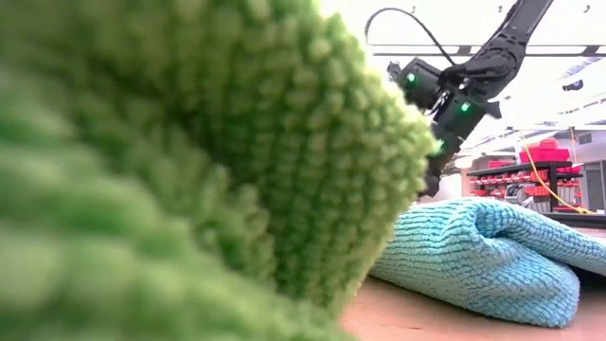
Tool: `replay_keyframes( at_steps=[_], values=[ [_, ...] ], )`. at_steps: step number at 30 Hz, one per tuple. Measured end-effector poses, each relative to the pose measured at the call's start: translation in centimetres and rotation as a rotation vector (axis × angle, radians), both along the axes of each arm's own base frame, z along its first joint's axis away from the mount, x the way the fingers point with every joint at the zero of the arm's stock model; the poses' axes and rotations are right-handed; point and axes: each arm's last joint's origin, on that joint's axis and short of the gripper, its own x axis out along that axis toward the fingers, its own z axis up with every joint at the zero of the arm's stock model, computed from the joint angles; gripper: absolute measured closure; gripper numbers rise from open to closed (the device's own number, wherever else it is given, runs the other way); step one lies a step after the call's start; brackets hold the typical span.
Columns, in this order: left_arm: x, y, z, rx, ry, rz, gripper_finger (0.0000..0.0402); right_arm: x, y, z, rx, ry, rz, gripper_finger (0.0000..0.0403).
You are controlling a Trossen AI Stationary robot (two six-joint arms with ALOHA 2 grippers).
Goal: Fold microfiber towels
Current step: Fold the pink towel
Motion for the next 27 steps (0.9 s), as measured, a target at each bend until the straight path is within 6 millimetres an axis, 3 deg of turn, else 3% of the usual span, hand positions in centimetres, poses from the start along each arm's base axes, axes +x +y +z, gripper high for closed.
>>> replay_keyframes(
  at_steps=[5,12,21,27],
  values=[
    [0.0,0.2,0.0,-0.018,-0.003,-0.006,0.0328,0.3,1.7,1.3,-0.096,-0.002,0.102,0.0394],
    [0.1,0.0,0.0,-0.049,-0.019,-0.033,0.0311,0.7,4.5,1.6,-0.177,0.025,0.224,0.0394],
    [-0.9,-0.2,3.5,-0.036,-0.087,-0.040,0.0307,0.8,6.4,1.7,-0.198,0.027,0.285,0.0392],
    [-0.6,-1.2,3.7,-0.044,-0.100,-0.103,0.0285,0.9,6.9,1.7,-0.194,0.022,0.306,0.0390]
  ],
)
